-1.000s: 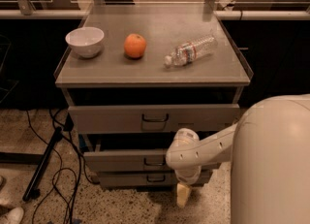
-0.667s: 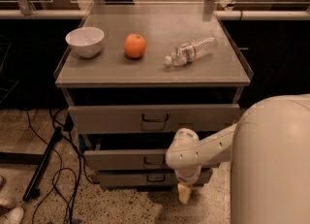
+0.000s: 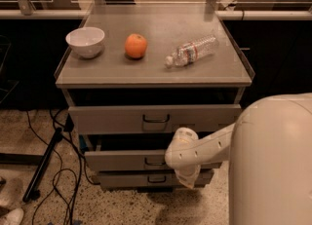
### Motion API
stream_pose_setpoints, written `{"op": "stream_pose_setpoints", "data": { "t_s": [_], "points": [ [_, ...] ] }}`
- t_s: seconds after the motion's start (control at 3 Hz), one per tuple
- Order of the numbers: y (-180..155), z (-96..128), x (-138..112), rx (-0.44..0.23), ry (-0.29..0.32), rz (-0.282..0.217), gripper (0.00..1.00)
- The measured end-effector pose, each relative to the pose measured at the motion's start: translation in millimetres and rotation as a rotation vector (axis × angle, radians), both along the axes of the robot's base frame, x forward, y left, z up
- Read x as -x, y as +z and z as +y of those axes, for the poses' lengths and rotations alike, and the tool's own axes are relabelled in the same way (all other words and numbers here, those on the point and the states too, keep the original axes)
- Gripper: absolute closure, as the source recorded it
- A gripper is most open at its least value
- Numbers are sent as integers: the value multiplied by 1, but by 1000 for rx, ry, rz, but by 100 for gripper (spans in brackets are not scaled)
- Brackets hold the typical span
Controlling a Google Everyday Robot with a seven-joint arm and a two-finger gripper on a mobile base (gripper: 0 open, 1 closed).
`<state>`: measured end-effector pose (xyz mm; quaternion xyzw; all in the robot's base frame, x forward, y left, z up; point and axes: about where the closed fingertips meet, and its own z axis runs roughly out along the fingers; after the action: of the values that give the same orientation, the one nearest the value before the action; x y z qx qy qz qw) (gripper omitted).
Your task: Close middle drawer
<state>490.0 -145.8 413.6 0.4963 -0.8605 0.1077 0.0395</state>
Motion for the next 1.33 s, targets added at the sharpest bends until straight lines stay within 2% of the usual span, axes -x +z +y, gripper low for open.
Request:
{"op": "stream_pose_setpoints", "data": {
  "t_s": [0.33,0.67,1.0,1.33],
  "points": [
    [2,15,-31,-1,-1,-69,96],
    [3,30,-50,1,19,-111,100],
    [0,43,-63,-5,36,-139,100],
    [-1,46,-68,-5,42,-149,100]
  ]
}}
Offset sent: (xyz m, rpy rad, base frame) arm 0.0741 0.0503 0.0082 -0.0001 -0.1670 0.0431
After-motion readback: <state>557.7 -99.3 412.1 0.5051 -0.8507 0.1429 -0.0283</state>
